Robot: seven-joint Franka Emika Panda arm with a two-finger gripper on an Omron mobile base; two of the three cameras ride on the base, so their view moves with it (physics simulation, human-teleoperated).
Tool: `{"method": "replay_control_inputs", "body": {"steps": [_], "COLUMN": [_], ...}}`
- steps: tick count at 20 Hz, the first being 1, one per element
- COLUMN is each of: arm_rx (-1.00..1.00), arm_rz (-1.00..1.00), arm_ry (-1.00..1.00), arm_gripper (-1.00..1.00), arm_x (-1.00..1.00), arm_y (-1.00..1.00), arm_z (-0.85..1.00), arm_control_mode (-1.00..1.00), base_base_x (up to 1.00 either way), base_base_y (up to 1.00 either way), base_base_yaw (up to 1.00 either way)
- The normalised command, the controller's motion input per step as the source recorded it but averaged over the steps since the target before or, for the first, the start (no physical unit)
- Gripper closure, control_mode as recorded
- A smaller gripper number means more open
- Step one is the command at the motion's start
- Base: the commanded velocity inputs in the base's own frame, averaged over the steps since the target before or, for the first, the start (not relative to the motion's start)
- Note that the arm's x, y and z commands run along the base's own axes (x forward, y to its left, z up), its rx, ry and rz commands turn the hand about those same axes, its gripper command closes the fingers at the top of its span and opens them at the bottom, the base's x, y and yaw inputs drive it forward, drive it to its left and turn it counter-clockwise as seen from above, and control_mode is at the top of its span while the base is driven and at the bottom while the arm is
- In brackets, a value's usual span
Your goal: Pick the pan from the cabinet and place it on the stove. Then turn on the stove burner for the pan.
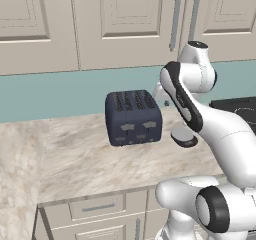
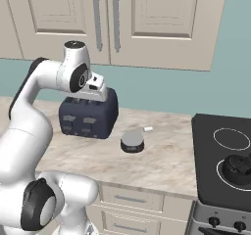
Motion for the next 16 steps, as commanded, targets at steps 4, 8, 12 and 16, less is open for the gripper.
{"method": "replay_control_inputs", "body": {"steps": [4, 8, 12, 16], "arm_rx": [0.00, 0.00, 0.00, 0.00], "arm_rz": [0.00, 0.00, -0.02, 0.00], "arm_ry": [-0.02, -0.22, -0.29, -0.32], "arm_gripper": [-1.00, -1.00, -1.00, -1.00], "arm_x": [-0.16, -0.48, -0.50, -0.35], "arm_y": [0.00, -0.10, -0.21, -0.17], "arm_z": [0.00, 0.04, 0.15, 0.20], "arm_control_mode": [-1.00, -1.00, -1.00, -1.00], "base_base_x": [0.00, 0.00, 0.00, 0.00], "base_base_y": [0.00, 0.00, 0.00, 0.00], "base_base_yaw": [0.00, 0.00, 0.00, 0.00]}}
